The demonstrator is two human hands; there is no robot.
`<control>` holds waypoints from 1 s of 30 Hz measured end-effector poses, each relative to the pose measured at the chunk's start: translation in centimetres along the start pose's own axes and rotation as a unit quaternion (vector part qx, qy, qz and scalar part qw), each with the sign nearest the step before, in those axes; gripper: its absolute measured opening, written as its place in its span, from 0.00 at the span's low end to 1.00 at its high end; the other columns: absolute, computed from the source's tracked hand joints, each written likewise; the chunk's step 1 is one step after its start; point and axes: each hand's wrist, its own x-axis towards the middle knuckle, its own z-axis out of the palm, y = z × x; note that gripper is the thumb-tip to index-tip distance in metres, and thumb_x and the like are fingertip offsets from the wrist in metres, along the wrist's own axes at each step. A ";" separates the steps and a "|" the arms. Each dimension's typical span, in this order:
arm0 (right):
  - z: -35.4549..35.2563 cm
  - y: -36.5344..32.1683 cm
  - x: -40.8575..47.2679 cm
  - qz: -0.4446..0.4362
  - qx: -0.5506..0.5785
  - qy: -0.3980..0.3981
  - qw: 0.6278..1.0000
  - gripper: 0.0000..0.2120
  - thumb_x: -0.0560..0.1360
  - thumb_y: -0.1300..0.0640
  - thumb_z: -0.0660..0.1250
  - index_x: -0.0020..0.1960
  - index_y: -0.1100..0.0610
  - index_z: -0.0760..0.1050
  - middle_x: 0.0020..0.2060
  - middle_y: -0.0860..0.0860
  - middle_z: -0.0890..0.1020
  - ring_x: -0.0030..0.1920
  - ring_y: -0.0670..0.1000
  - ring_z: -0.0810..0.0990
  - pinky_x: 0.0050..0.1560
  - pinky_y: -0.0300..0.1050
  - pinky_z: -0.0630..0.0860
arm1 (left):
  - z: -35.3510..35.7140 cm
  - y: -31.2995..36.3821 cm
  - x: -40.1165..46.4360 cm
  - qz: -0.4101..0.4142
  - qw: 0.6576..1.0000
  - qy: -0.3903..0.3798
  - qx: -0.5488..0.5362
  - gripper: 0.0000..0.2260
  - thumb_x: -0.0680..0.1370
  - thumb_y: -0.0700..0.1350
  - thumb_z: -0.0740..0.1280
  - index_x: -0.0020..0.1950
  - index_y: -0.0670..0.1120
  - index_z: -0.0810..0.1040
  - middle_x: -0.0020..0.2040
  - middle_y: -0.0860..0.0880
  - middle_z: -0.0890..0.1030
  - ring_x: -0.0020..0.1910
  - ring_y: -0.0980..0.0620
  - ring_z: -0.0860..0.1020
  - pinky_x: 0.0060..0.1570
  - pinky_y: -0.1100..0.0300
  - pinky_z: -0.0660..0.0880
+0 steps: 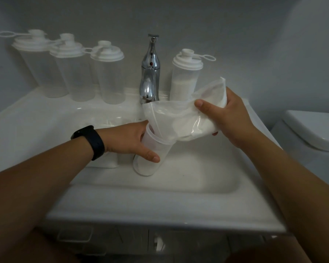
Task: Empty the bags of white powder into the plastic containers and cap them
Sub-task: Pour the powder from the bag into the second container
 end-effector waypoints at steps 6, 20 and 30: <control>0.0 -0.2 -0.1 -0.001 -0.005 -0.005 1.000 0.12 0.74 0.49 0.76 0.53 0.47 0.76 0.43 0.49 0.86 0.37 0.49 0.85 0.25 0.45 0.76 | 0.1 0.1 0.0 0.003 1.000 -0.002 0.006 0.35 0.66 0.54 0.81 0.70 0.59 0.71 0.62 0.65 0.80 0.61 0.66 0.78 0.62 0.68 0.74; 0.1 -0.4 -0.3 -0.005 -0.007 -0.007 1.000 0.13 0.75 0.48 0.76 0.55 0.47 0.76 0.45 0.49 0.86 0.39 0.51 0.86 0.26 0.46 0.77 | -0.1 0.0 0.0 -0.001 1.000 -0.002 0.000 0.35 0.66 0.53 0.82 0.70 0.59 0.71 0.62 0.64 0.80 0.61 0.64 0.78 0.62 0.65 0.75; 0.0 -0.3 -0.2 -0.007 -0.006 -0.006 1.000 0.13 0.75 0.48 0.76 0.55 0.48 0.76 0.45 0.50 0.86 0.39 0.51 0.86 0.26 0.46 0.78 | 0.0 0.0 0.0 -0.004 1.000 -0.002 -0.001 0.35 0.66 0.55 0.82 0.70 0.59 0.72 0.61 0.65 0.80 0.61 0.64 0.78 0.62 0.65 0.75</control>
